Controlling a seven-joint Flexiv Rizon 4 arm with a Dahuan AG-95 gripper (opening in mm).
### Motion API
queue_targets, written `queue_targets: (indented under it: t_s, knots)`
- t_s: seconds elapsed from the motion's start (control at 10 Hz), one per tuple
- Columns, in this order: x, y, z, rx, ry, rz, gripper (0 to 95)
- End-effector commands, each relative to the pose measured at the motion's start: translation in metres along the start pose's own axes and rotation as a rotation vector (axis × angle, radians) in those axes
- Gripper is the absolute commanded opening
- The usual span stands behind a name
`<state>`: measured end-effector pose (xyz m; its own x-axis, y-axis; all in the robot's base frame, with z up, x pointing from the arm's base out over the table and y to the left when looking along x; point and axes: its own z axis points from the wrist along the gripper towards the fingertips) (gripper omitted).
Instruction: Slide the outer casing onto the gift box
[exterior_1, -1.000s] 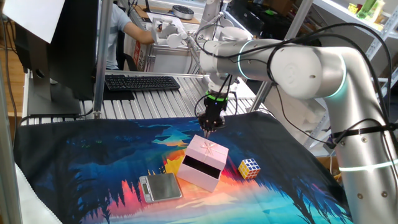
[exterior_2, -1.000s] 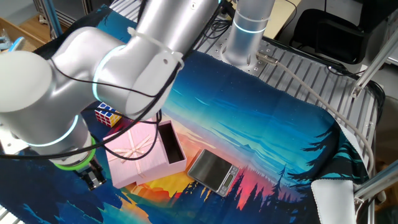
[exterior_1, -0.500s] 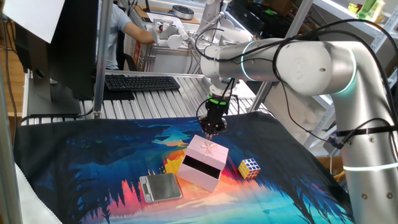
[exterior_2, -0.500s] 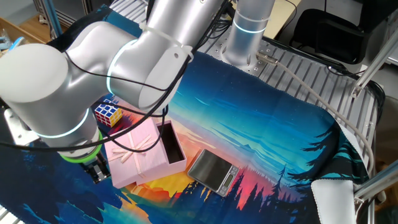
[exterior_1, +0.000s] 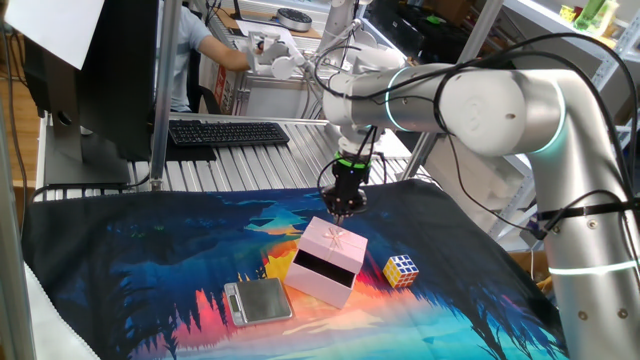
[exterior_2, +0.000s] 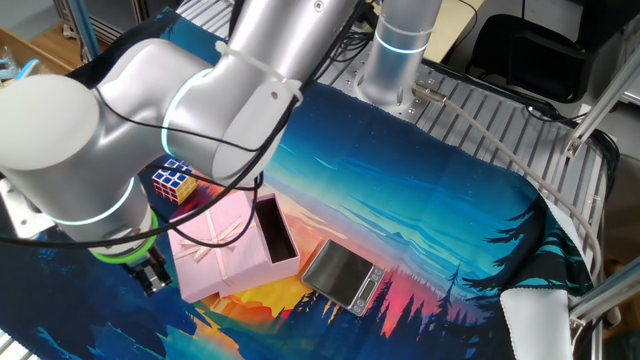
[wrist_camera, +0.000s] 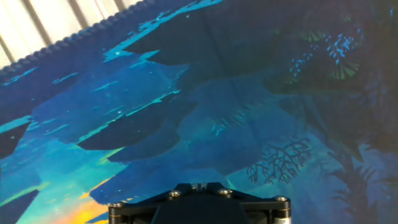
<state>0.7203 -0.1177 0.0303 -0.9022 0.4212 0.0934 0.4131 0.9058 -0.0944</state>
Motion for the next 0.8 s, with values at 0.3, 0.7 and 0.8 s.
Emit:
queue_targets:
  t_s: [0.3,0.7,0.8]
  knots:
    - [0.007,-0.004,0.003,-0.007,0.005,0.001,0.0]
    - [0.014,-0.006,0.001,-0.007,0.024,0.007,0.0]
    - [0.017,-0.005,-0.002,-0.006,0.03,0.01,0.0]
